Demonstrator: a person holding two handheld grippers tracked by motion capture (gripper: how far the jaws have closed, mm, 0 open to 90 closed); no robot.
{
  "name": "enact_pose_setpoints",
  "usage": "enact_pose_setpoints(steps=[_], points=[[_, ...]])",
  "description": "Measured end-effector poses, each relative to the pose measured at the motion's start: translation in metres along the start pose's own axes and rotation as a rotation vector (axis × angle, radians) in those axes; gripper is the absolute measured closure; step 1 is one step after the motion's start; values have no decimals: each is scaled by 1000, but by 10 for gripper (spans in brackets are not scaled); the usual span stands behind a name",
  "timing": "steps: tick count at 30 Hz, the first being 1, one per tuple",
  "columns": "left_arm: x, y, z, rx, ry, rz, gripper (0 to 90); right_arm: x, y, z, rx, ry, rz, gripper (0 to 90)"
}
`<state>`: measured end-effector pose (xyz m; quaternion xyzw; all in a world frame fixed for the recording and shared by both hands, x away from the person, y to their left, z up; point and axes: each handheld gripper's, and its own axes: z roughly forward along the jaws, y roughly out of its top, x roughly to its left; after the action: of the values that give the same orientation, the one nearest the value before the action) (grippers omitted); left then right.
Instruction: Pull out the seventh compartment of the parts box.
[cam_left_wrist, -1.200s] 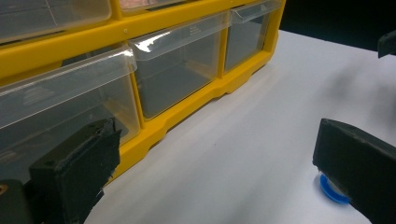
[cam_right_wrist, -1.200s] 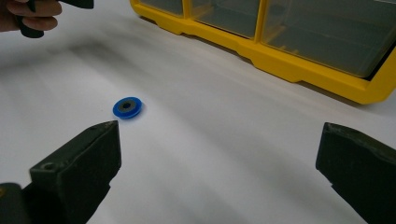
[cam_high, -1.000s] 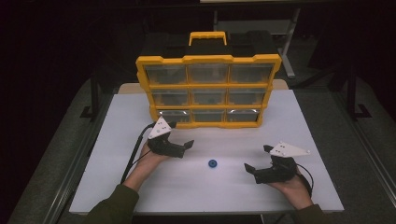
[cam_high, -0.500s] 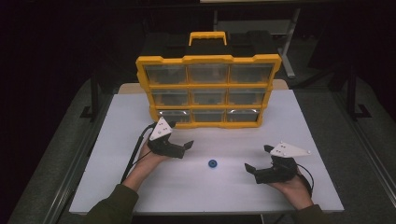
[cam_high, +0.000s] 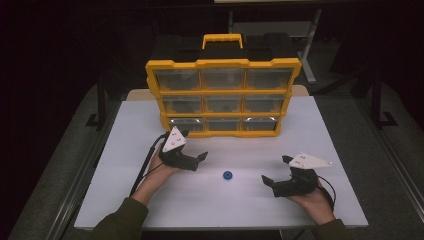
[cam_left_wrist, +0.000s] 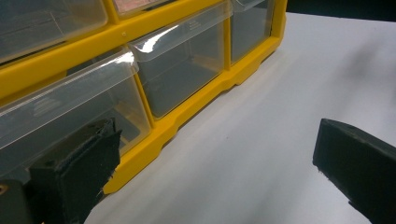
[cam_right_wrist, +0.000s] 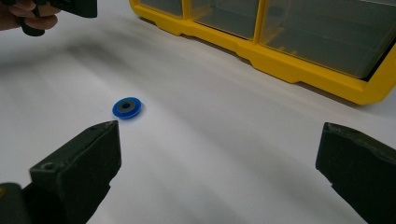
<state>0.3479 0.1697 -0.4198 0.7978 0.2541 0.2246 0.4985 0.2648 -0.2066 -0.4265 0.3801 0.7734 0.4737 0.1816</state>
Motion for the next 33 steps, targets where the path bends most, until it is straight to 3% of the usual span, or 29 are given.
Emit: enact_pose_setpoints(steps=[13, 18, 33], points=[[-1, -1, 1, 15, 15, 34, 1, -1, 0, -1, -4, 2, 3, 0], [-1, -1, 1, 24, 25, 70, 1, -1, 0, 0, -5, 1, 2, 0], [-3, 0, 1, 28, 45, 103, 1, -1, 0, 0, -4, 2, 1, 0]])
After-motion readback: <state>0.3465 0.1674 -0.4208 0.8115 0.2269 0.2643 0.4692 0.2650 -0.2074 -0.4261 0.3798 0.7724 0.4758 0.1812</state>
